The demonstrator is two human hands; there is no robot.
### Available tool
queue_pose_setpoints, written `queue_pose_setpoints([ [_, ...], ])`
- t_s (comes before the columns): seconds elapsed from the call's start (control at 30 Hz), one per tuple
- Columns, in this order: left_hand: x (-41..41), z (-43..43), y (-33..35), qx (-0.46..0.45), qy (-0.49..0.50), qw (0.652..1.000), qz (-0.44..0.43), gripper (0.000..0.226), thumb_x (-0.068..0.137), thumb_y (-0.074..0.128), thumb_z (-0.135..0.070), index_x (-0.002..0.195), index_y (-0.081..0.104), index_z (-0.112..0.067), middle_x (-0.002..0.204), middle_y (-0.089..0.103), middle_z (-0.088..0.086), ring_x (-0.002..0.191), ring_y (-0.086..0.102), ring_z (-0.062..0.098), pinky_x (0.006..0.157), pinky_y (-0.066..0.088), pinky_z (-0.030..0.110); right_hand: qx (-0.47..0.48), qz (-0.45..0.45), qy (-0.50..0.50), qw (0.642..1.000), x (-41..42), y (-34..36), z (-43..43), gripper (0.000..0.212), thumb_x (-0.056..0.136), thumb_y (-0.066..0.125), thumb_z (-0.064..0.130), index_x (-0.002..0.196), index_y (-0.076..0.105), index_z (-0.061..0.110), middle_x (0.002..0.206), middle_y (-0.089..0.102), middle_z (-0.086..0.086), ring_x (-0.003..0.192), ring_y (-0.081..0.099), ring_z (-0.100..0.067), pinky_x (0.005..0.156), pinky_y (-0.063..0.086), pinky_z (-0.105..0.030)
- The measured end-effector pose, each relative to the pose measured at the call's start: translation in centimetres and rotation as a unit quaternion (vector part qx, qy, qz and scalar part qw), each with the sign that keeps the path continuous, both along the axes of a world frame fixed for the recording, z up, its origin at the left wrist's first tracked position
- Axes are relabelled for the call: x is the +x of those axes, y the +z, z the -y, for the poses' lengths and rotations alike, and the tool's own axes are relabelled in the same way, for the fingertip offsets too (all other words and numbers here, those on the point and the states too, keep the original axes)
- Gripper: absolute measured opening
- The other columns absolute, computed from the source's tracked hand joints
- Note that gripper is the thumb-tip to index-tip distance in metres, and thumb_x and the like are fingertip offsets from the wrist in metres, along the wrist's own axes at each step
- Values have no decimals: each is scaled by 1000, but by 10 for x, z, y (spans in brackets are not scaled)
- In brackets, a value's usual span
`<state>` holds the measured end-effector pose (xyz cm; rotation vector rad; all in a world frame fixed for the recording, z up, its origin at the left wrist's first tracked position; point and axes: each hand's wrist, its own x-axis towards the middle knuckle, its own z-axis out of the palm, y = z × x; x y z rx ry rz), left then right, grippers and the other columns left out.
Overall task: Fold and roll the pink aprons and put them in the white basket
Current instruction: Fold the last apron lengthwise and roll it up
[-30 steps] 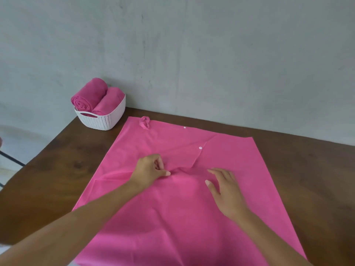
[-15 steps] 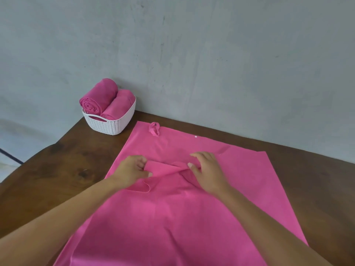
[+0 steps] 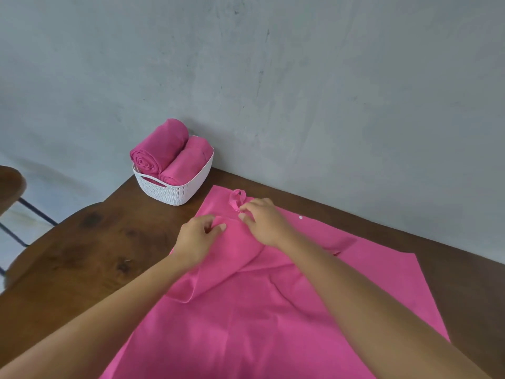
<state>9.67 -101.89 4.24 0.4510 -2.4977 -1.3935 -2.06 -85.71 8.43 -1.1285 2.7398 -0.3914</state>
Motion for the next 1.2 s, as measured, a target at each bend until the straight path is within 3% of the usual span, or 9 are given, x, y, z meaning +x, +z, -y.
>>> queue_pose_setpoints([
  [0.1,-15,9,-4,-12,39,999,16,52,96,68,-23,61,28,-18,56,31,-6,54,29,13,54,27,34,53,15,36,998,-9,-1,19,40,111,26,28,105,62,14,120,61,-8,113,48,-26,103,33,-38],
  [0.2,-27,16,-8,-27,51,998,28,51,96,67,-24,62,29,-18,57,33,-5,54,31,13,54,28,34,107,40,43,993,-22,-15,31,59,109,12,45,134,60,23,141,54,-8,134,40,-28,115,26,-41],
  [0.3,-40,23,-12,-43,60,997,27,49,96,67,-24,63,30,-17,58,34,-5,56,32,13,55,29,33,115,48,17,992,-35,-33,35,82,97,2,65,132,63,21,140,54,-7,136,38,-30,116,30,-48],
  [0.57,-89,32,-17,-127,59,990,-24,41,97,65,-20,64,42,-19,71,45,2,67,41,18,63,29,34,-138,76,-60,986,-53,-33,21,49,107,35,47,129,65,15,127,59,-1,123,43,-18,101,35,-31],
  [0.7,-106,33,-26,-165,57,984,-31,14,94,68,-13,91,71,0,107,60,14,98,58,28,88,45,35,-227,101,-79,965,-50,-25,13,38,107,39,42,114,70,21,120,62,6,115,49,-15,91,36,-29],
  [0.87,-114,38,-30,-144,39,989,6,15,95,68,-14,99,74,-1,144,49,21,138,45,33,113,35,39,-290,132,-88,944,-37,-19,-1,28,106,45,38,112,70,28,117,63,13,114,51,-8,97,38,-25],
  [0.93,-114,38,-24,-117,30,993,2,12,95,69,-18,88,72,-9,135,57,17,132,48,29,111,38,42,-304,134,-88,939,-30,-20,-8,25,105,47,37,107,71,28,111,64,14,112,52,-6,97,39,-23],
  [1.03,-110,40,-14,-107,20,993,-37,36,95,69,-21,64,51,-21,82,57,1,87,53,22,81,45,40,-306,131,-86,939,-19,-26,-18,27,104,48,38,105,72,26,108,64,15,110,53,-3,95,40,-23],
  [1.2,-97,43,-1,-58,29,996,-68,31,90,75,-23,66,60,-11,65,52,-1,65,45,13,64,37,32,-287,105,-62,950,0,-38,-36,36,103,43,51,110,70,28,112,63,16,114,52,-6,99,45,-35],
])
